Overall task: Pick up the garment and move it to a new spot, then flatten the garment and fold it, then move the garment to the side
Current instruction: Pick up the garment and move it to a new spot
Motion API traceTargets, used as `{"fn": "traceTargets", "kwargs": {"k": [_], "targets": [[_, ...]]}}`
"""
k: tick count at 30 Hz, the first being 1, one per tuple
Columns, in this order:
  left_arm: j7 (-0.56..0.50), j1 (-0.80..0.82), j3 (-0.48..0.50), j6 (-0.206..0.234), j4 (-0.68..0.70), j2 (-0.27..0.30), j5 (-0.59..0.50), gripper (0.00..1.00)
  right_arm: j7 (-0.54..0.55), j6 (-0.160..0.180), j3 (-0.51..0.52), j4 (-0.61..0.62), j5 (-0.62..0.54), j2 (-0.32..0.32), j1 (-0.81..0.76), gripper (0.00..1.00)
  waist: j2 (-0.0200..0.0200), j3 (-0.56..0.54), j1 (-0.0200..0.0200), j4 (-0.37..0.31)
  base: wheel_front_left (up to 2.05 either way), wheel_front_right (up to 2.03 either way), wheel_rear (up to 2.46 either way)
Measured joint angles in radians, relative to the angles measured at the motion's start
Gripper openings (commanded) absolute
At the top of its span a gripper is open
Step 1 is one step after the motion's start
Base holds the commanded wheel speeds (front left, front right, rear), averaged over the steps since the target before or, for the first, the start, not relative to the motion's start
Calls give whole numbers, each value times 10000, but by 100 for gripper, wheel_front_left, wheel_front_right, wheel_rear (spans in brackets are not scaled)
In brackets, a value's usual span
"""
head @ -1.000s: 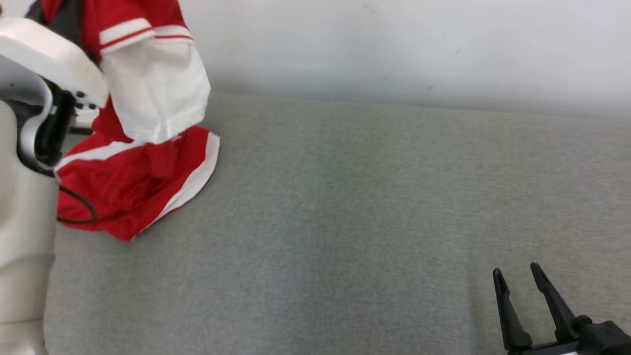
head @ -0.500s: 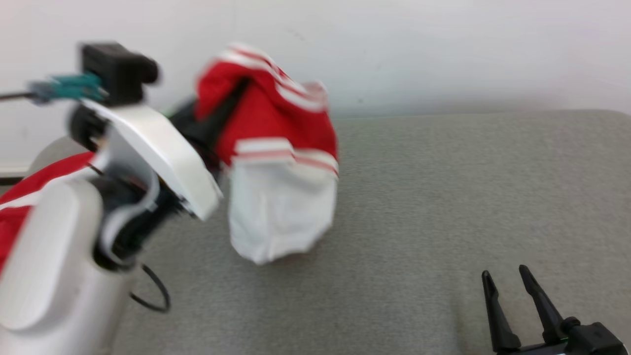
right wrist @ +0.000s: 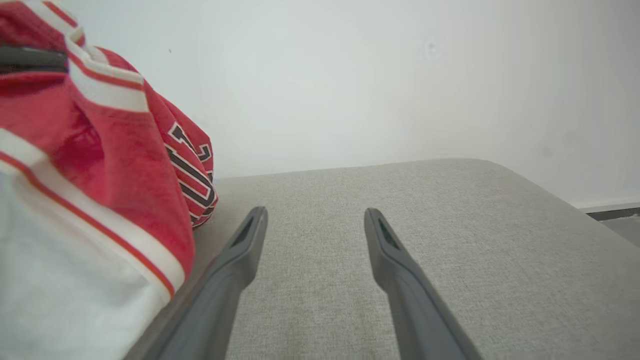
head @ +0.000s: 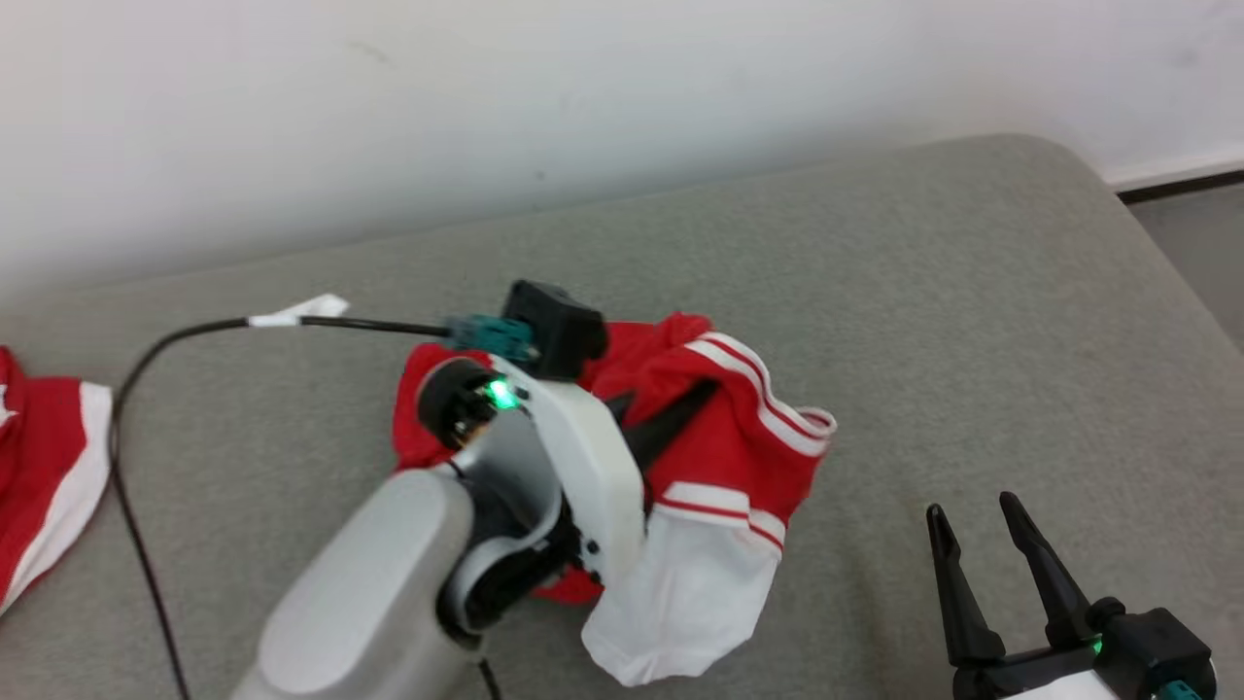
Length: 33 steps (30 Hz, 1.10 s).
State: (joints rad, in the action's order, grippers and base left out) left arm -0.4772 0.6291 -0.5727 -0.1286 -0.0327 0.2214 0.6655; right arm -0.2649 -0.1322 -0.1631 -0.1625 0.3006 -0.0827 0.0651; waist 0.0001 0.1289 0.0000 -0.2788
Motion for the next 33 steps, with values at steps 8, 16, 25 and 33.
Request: {"fn": "traceTargets", "kwargs": {"k": [8,16,25,33], "targets": [[1087,737,-1678,0,-2215,-646,-472,0,0,0,-136,-4,81,171,151,100,0,493,0,-1070,0,0,0],[3078,1395,-2171,-2,-4115,-1243,-752,100,0,0,-111,-12,90,251,152,100,0,844,1,-1510,0,0,0],[4939,1234,-1820,681,-4381,-1243,-1070,100,0,0,330,42,-25,228,5,100,0,529,1,-946,0,0,0],[6439,-327,-1139,1781,-3695,-332,-1126,100,0,0,869,326,-146,-140,-376,100,0,56,0,-82,0,0,0]]}}
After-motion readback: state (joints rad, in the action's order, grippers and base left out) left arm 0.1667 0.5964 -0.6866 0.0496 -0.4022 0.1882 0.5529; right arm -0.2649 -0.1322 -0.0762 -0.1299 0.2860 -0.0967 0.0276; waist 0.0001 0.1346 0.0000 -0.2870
